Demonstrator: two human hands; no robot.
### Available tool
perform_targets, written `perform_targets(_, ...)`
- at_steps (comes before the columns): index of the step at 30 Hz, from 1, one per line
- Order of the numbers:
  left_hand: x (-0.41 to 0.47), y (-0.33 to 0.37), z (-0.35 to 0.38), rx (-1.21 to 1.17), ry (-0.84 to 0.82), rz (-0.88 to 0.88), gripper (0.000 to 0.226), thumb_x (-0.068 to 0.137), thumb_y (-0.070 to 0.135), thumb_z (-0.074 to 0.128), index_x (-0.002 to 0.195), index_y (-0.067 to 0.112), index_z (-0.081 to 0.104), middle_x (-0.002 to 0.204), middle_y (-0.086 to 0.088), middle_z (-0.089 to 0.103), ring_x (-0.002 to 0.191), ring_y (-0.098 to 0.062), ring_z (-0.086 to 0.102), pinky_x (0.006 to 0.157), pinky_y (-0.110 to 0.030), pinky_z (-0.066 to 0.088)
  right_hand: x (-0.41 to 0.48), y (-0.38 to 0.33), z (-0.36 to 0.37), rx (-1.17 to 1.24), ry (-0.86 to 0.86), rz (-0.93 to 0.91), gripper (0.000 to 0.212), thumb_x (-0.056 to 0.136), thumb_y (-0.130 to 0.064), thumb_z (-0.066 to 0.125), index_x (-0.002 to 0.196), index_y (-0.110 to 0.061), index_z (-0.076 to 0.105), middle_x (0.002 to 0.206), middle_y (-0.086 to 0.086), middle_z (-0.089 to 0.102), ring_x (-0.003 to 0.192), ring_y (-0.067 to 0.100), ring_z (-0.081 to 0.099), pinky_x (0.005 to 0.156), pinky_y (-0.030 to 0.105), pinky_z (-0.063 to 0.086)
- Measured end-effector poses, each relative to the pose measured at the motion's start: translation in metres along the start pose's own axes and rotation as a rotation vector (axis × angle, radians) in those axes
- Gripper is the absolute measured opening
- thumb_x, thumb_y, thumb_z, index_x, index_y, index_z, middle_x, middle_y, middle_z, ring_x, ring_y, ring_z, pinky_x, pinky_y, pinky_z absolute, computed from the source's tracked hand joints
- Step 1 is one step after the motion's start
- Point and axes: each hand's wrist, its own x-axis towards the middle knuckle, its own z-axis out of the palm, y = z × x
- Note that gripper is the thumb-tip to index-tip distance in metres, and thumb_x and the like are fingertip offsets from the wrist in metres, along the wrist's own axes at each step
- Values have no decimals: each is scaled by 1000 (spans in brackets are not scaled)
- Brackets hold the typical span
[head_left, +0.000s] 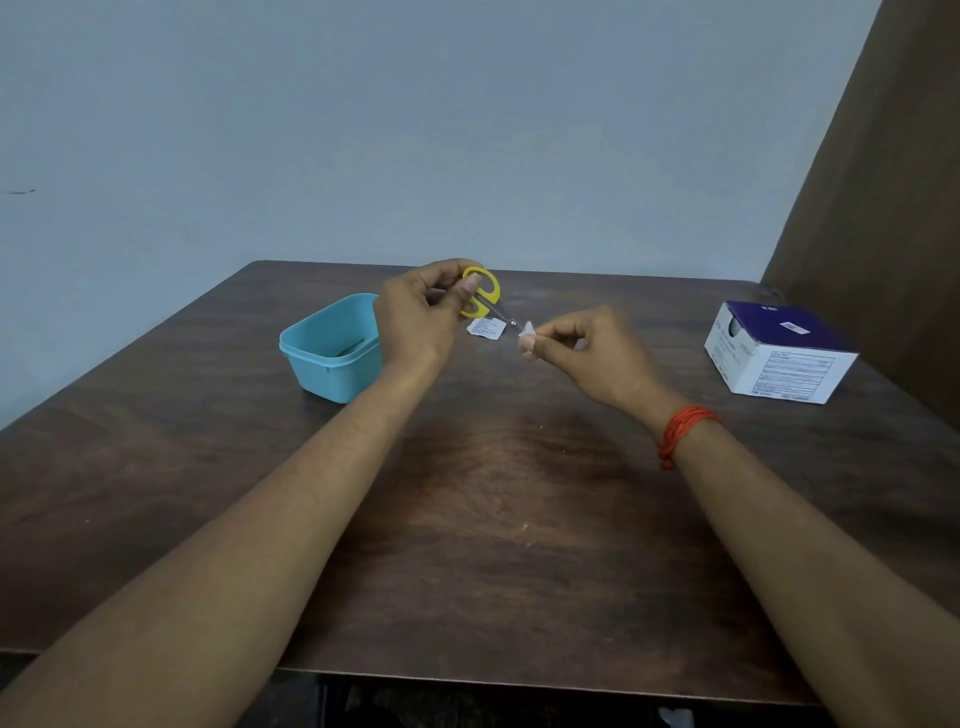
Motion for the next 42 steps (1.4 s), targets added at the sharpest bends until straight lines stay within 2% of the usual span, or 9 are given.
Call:
perform_targets(10, -4, -4, 5, 22, -53, -2, 27, 89, 8, 73, 83, 34, 75, 75, 2, 75, 69, -16, 71, 79, -48, 62, 0, 4, -2, -64, -4, 6, 20, 87, -49, 72, 73, -35, 76, 67, -13, 71, 64, 8, 62, 59, 26, 46)
perform_targets(16, -3, -7, 4, 21, -82, -59, 7, 96, 14, 67, 95, 16, 75, 84, -4, 76, 71, -17, 70, 73, -39, 63, 1, 3, -5, -129, -14, 21, 22, 88, -45, 72, 80, -26, 79, 70, -10, 70, 64, 6, 57, 62, 30, 46)
perform_targets(22, -5, 0, 2, -72, -367, -481, 61, 100, 64, 36, 108, 10, 64, 90, -18, 76, 59, -27, 72, 50, -27, 55, -5, -7, -25, -307, 156, -121, 14, 91, -40, 70, 96, -31, 80, 66, -25, 43, 82, 19, 52, 63, 30, 36)
perform_targets(27, 2, -1, -5, -354, -449, -678, 32, 102, 30, 53, 109, 4, 68, 91, -16, 74, 64, -15, 67, 60, -25, 58, -6, -9, -34, -377, 126, -29, 27, 91, -51, 64, 107, -34, 77, 86, -2, 52, 91, 21, 56, 74, 43, 52)
perform_targets(31, 1, -6, -5, -391, -436, -614, 18, 98, 6, 59, 109, 3, 73, 97, -13, 75, 77, -14, 71, 69, -23, 59, -7, -8, -35, -330, 140, -26, 28, 91, -49, 64, 110, -33, 77, 91, -1, 69, 94, 19, 53, 76, 46, 53)
perform_targets(34, -2, -8, 0, -425, -392, -525, 17, 96, 3, 63, 109, 9, 72, 101, -9, 77, 88, -16, 74, 71, -23, 60, -4, -7, -36, -192, 283, 84, 27, 92, -48, 65, 108, -31, 78, 88, 1, 75, 90, 17, 59, 78, 40, 52)
perform_targets(37, -5, -8, 3, -460, -331, -474, 20, 93, 1, 66, 108, 14, 72, 99, -9, 77, 90, -20, 74, 71, -26, 61, -1, -7, -31, 205, 407, 246, 25, 94, -39, 68, 100, -18, 81, 86, -2, 77, 69, -2, 57, 70, 27, 49)
perform_targets(39, -8, -9, 7, -475, -295, -451, 27, 91, -2, 67, 113, 13, 69, 94, -10, 77, 84, -19, 75, 70, -28, 62, -2, -12, -21, 532, 340, 401, 24, 95, -34, 68, 103, -14, 78, 93, -5, 78, 60, 1, 45, 55, 20, 43)
perform_targets(42, -13, -12, 14, -459, -253, -426, 30, 90, -3, 69, 117, 11, 65, 89, -8, 78, 79, -18, 76, 71, -29, 63, -5, -21, -1, 698, 209, 505, 21, 95, -32, 68, 102, -15, 76, 94, -6, 78, 60, 5, 39, 47, 16, 40)
